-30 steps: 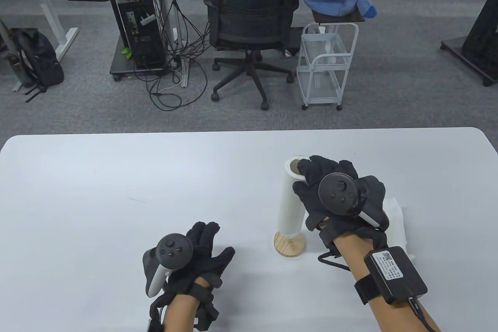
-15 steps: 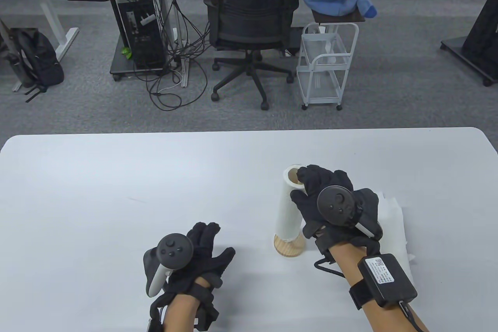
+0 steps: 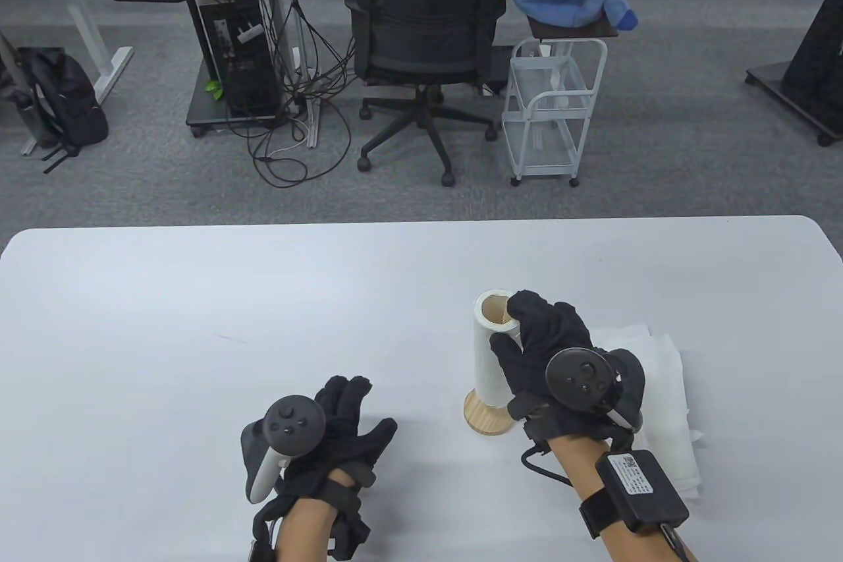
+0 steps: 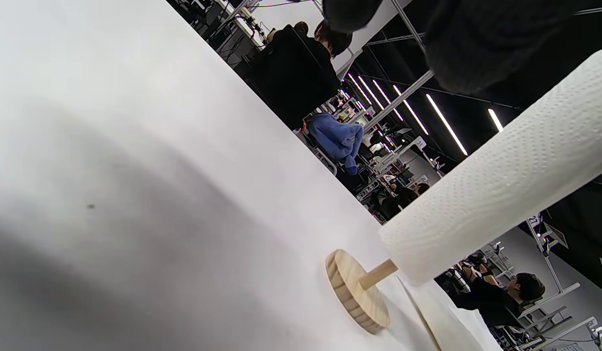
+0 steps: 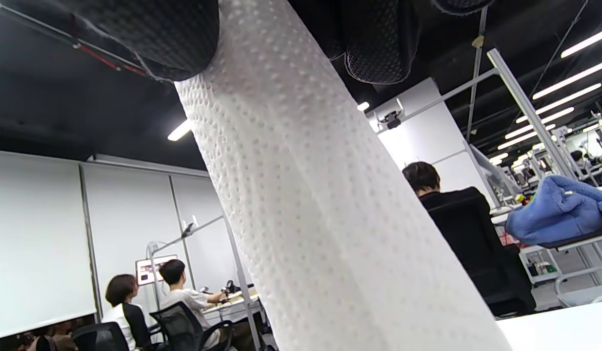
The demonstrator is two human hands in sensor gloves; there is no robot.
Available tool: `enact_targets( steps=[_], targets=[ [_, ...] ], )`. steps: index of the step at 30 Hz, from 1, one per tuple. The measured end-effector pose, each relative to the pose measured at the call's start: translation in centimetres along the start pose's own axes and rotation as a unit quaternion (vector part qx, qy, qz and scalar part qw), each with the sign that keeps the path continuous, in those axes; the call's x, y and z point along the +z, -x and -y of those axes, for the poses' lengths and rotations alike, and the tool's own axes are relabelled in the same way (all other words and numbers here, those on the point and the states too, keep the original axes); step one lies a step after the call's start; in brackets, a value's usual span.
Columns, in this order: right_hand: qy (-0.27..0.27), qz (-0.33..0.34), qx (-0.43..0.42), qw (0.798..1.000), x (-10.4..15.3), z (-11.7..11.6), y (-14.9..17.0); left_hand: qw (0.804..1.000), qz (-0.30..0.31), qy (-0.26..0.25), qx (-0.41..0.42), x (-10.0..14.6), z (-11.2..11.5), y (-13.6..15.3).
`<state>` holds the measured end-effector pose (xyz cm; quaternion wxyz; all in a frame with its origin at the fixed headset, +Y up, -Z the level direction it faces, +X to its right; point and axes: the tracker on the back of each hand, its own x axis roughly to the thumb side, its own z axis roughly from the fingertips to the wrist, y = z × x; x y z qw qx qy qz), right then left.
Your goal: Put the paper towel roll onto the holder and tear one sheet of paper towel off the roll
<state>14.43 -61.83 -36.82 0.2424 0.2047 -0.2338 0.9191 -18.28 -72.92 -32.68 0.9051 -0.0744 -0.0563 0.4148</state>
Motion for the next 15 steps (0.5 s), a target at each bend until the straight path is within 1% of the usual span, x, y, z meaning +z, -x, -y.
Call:
enact_targets(
  steps=[5, 7, 9, 11, 13, 15],
  targets=[
    [0.013, -0.020, -0.040, 0.999, 1.4, -1.8, 1.2, 1.000, 0.001, -0.001, 0.002, 0.0, 0.0, 0.0],
    [-0.001, -0.041, -0.045, 0.998, 2.0, -2.7, 2.0, 1.000, 0.001, 0.001, 0.000, 0.0, 0.0, 0.0],
    [-0.007, -0.065, -0.072, 0.995, 2.7, -3.6, 3.0, 1.000, 0.000, 0.004, 0.001, -0.1, 0.1, 0.0],
    [-0.009, -0.080, -0.086, 0.993, 3.0, -4.0, 3.6, 1.000, 0.000, 0.005, 0.000, -0.1, 0.1, 0.0],
    [-0.009, -0.079, -0.098, 0.992, 3.1, -4.1, 4.1, 1.000, 0.002, 0.006, -0.002, -0.1, 0.1, -0.1],
    [-0.004, -0.076, -0.094, 0.993, 3.2, -3.8, 4.3, 1.000, 0.021, 0.001, -0.001, 0.0, 0.2, -0.5]
  ],
)
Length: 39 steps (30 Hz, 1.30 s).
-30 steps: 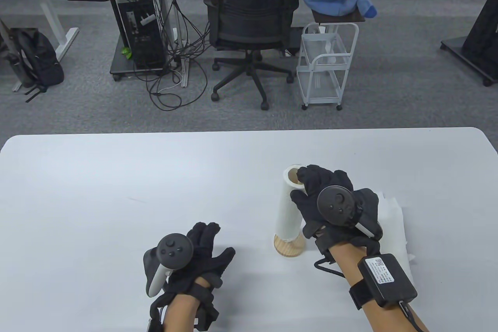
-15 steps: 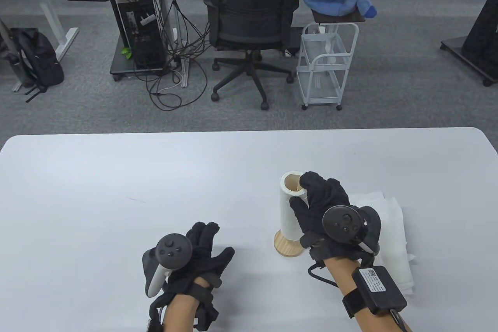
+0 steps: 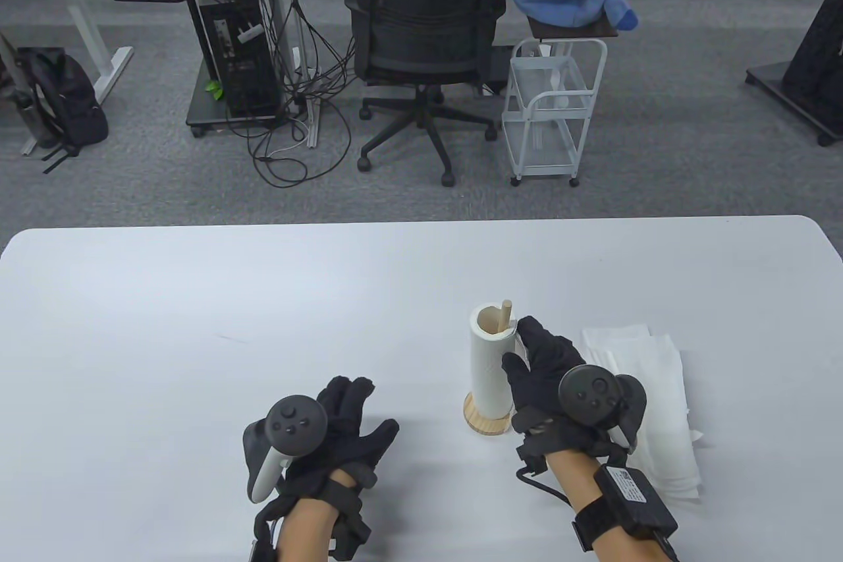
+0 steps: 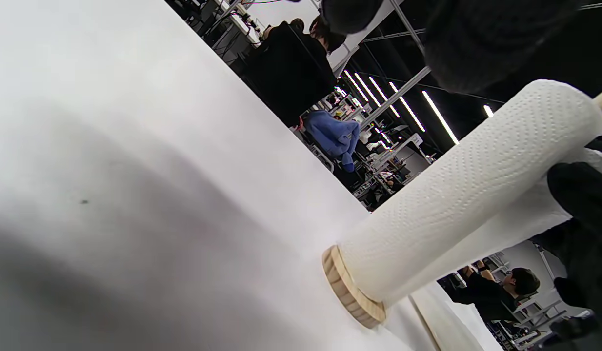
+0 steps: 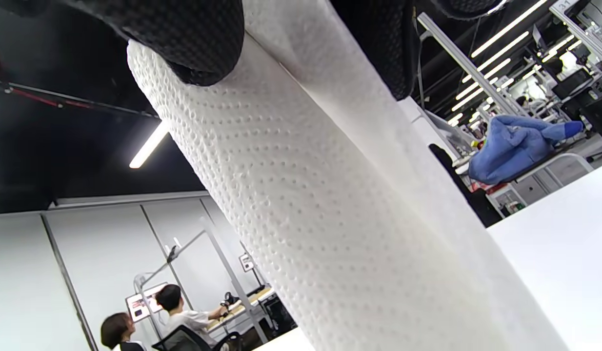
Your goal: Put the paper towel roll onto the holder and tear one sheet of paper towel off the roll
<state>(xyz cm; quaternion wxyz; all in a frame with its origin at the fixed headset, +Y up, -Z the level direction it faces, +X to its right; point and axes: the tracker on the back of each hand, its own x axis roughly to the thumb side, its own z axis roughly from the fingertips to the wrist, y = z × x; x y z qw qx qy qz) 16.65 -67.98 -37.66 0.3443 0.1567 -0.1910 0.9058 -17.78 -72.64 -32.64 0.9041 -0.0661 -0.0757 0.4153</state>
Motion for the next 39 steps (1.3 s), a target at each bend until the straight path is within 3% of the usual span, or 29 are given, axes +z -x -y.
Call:
enact_targets(
  steps=[4, 8, 13, 18, 22, 31, 39],
  targets=[
    [0.006, -0.006, -0.012, 1.000, 0.0, 0.9, 0.4, 0.997, 0.074, -0.023, 0.010, 0.0, 0.8, -3.0],
    [0.008, -0.008, -0.012, 1.000, -0.3, 2.0, 1.2, 0.984, 0.132, -0.071, -0.094, 0.0, 1.9, -9.7],
    [0.007, -0.008, -0.016, 1.000, -0.5, 2.8, 1.9, 0.953, 0.159, -0.121, -0.226, -1.6, 3.6, -15.9],
    [-0.002, 0.004, -0.007, 1.000, -0.4, 3.4, 2.2, 0.927, 0.165, -0.124, -0.312, -3.7, 5.9, -19.0],
    [-0.016, 0.021, 0.002, 1.000, -0.1, 3.5, 1.9, 0.911, 0.145, -0.134, -0.361, -5.0, 7.0, -19.8],
    [-0.031, 0.080, 0.072, 0.994, 0.8, 3.4, 1.6, 0.916, 0.148, -0.160, -0.336, -6.3, 7.9, -18.5],
    [-0.004, 0.116, 0.110, 0.987, 1.7, 2.9, 2.2, 0.921, 0.157, -0.176, -0.308, -6.5, 8.0, -17.6]
  ],
)
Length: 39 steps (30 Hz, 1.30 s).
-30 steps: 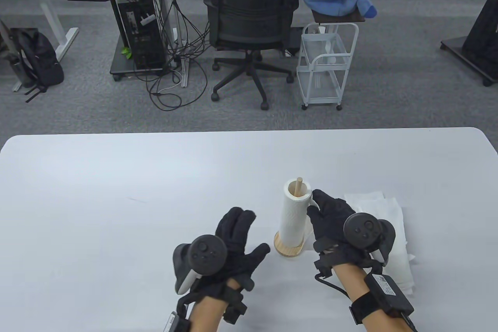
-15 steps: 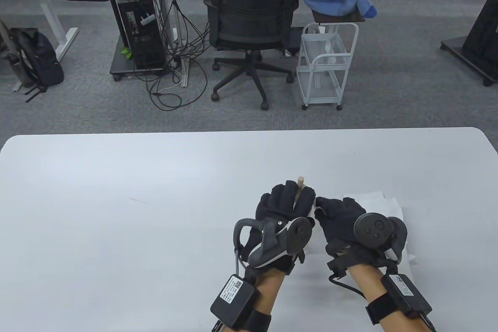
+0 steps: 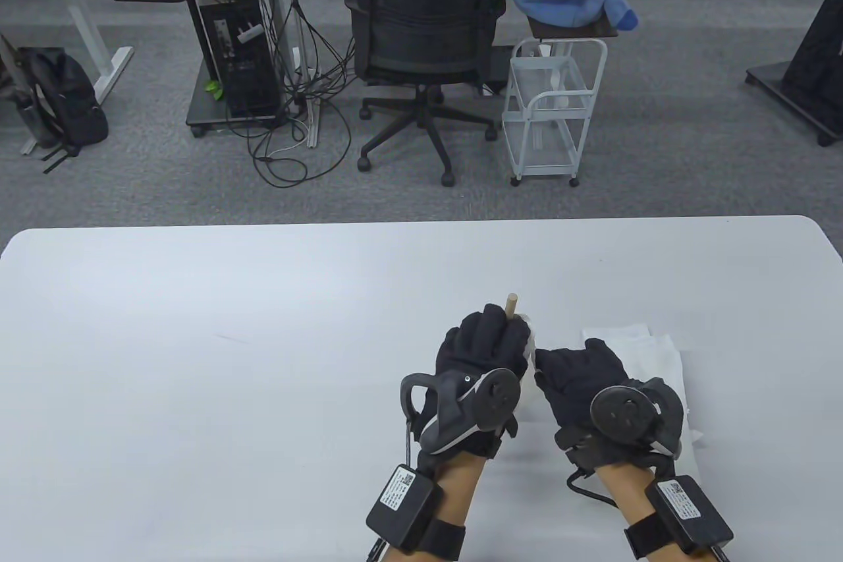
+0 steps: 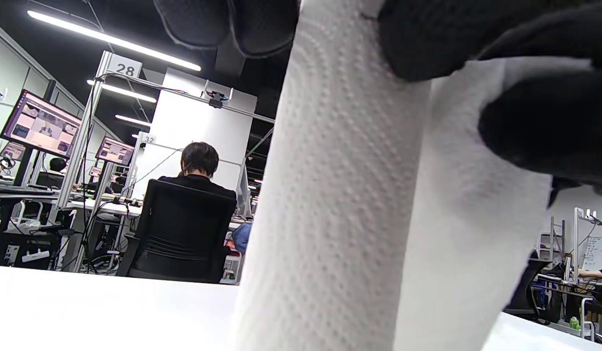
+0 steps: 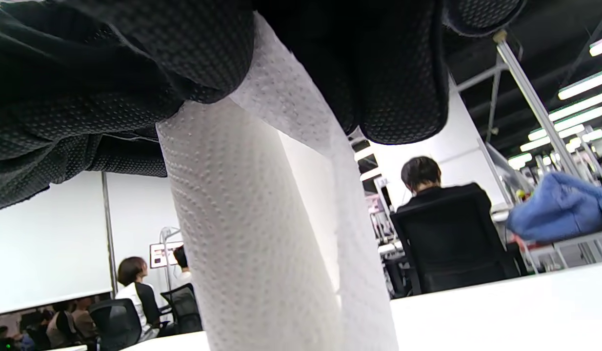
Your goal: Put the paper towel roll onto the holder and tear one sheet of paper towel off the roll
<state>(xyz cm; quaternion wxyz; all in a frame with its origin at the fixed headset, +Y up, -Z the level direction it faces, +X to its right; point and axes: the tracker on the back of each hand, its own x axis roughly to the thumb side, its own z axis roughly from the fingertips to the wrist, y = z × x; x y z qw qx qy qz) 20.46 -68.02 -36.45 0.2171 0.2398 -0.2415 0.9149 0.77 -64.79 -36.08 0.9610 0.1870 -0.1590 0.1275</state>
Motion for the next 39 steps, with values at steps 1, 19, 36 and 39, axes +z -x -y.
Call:
enact_targets(
  steps=[1, 19, 36, 39],
  targets=[
    [0.008, 0.006, 0.008, 1.000, 0.2, -0.1, 0.0, 1.000, 0.002, -0.001, 0.000, 0.0, 0.0, 0.1],
    [-0.005, 0.033, 0.044, 0.998, 0.6, -1.5, -0.5, 1.000, -0.004, -0.008, 0.001, 0.1, 0.3, 0.0],
    [-0.084, 0.025, 0.071, 0.994, 1.1, -3.5, -0.6, 1.000, -0.007, -0.005, 0.014, 0.0, 0.5, 0.2],
    [-0.086, 0.020, 0.066, 0.994, 1.1, -3.6, -0.5, 1.000, -0.007, -0.004, 0.015, 0.0, 0.5, 0.3]
  ],
)
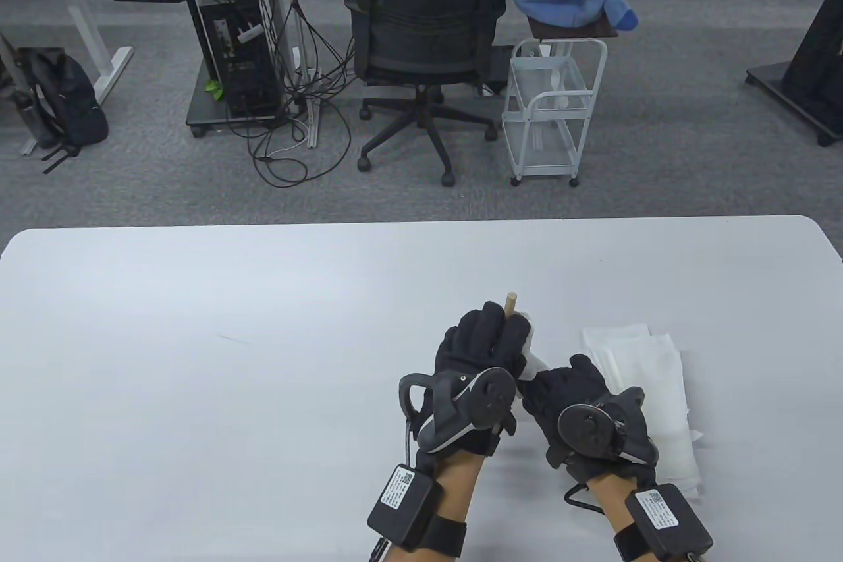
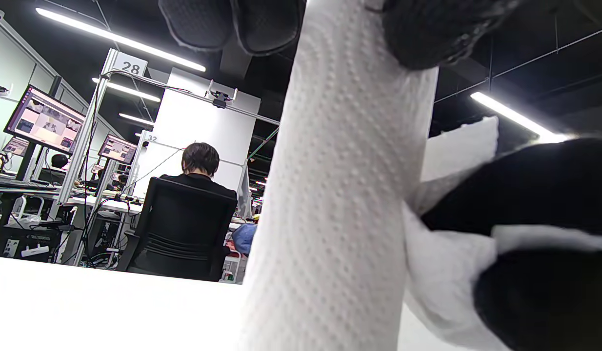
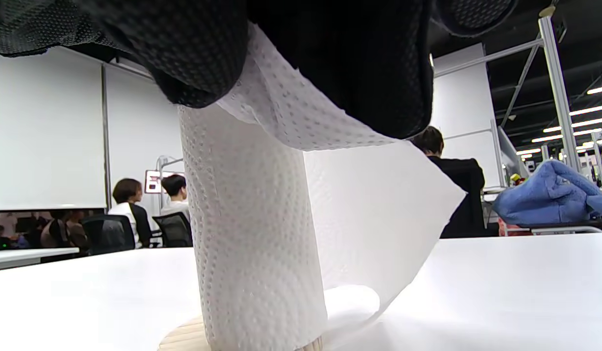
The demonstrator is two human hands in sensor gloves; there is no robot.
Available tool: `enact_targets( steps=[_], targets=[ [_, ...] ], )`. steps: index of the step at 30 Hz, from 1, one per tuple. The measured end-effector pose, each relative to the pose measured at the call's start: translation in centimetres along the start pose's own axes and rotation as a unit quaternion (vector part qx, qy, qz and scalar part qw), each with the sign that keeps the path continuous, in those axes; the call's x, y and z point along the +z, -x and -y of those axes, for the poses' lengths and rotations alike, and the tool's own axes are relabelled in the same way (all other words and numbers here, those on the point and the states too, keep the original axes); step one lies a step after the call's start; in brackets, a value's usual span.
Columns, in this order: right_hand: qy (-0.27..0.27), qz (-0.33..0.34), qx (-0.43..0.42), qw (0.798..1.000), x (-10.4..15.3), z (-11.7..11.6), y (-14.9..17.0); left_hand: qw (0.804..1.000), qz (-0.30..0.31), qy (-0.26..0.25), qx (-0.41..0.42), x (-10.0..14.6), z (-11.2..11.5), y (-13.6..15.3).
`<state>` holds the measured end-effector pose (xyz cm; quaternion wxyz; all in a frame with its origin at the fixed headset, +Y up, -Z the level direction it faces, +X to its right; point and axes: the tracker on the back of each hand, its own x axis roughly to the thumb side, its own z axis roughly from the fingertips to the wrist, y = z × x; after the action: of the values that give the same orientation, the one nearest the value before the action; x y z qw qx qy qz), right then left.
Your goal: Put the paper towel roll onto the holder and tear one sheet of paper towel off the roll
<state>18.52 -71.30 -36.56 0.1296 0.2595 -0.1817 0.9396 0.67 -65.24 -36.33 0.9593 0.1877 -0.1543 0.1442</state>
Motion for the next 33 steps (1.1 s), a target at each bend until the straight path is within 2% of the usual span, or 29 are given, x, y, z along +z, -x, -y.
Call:
enact_targets(
  steps=[20, 24, 33],
  targets=[
    [-0.084, -0.031, -0.004, 0.996, -0.1, -1.5, 0.2, 1.000, -0.001, 0.001, 0.002, 0.0, 0.0, 0.2],
    [-0.123, -0.043, -0.009, 0.991, 0.0, -2.1, 0.4, 1.000, -0.002, 0.001, 0.003, -0.1, 0.0, 0.2],
    [-0.162, -0.056, -0.029, 0.985, -0.1, -2.4, 0.5, 1.000, -0.003, 0.001, 0.004, -0.1, 0.0, 0.2]
  ],
)
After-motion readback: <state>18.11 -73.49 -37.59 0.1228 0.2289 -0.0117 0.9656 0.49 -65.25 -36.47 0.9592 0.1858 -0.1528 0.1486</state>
